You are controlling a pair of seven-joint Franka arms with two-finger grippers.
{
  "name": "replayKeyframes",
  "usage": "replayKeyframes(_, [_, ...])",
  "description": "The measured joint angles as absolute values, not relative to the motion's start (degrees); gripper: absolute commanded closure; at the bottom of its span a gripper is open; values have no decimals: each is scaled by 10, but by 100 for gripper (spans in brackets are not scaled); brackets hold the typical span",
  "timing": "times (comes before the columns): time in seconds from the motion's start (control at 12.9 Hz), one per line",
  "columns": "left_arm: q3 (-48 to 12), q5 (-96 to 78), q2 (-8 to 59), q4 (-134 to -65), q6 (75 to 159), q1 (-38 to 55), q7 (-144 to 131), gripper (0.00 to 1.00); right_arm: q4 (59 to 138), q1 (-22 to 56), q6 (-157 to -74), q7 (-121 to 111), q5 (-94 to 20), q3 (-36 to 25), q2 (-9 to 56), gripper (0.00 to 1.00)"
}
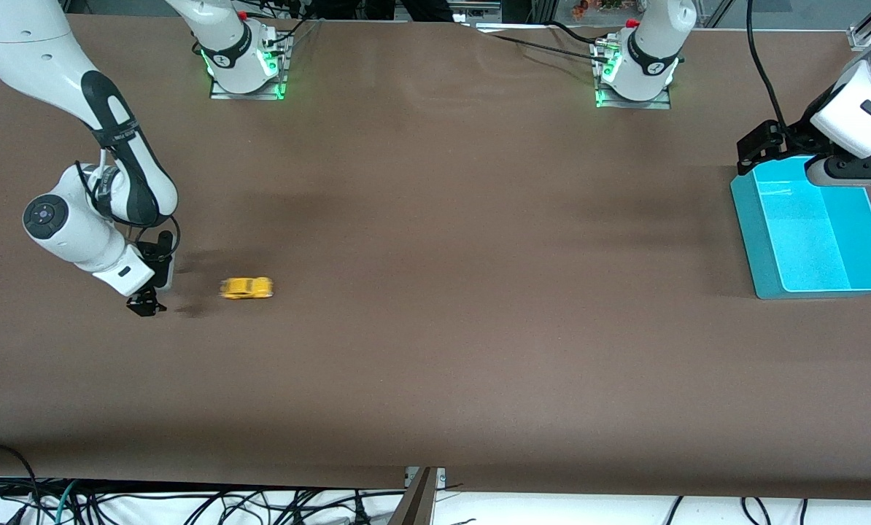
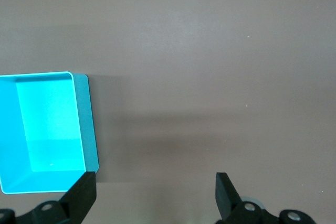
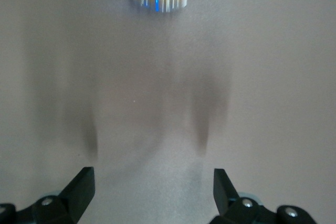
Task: Wind and store yellow beetle car
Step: 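Open the right gripper, releasing the car to roll toward the cyan bin, then move the left gripper to the car while the right gripper retracts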
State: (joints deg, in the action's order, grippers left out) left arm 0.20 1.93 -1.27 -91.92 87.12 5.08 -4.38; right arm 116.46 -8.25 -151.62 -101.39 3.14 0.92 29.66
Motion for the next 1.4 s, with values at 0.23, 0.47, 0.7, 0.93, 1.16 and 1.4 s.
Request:
replayKeyframes(0.23, [2,19,-13,-919,871,51,-44,0,1151,-82,-1505,-1014,31,13,297,0])
replayKeyframes(0.47, [2,19,-13,-919,871,51,-44,0,1126,-82,-1469,-1013,19,15,296,0])
replayKeyframes(0.7, [2,19,-13,-919,871,51,-44,0,1087,-82,-1412,-986,-10,17,285,0])
replayKeyframes(0.93, [2,19,-13,-919,871,51,-44,0,1060,-82,-1355,-891,-12,18,264,0])
replayKeyframes(1.16, [2,19,-13,-919,871,51,-44,0,1043,-81,-1307,-785,-12,19,248,0])
replayKeyframes(1.4, [2,19,-13,-919,871,51,-44,0,1040,-80,-1267,-654,-13,21,230,0])
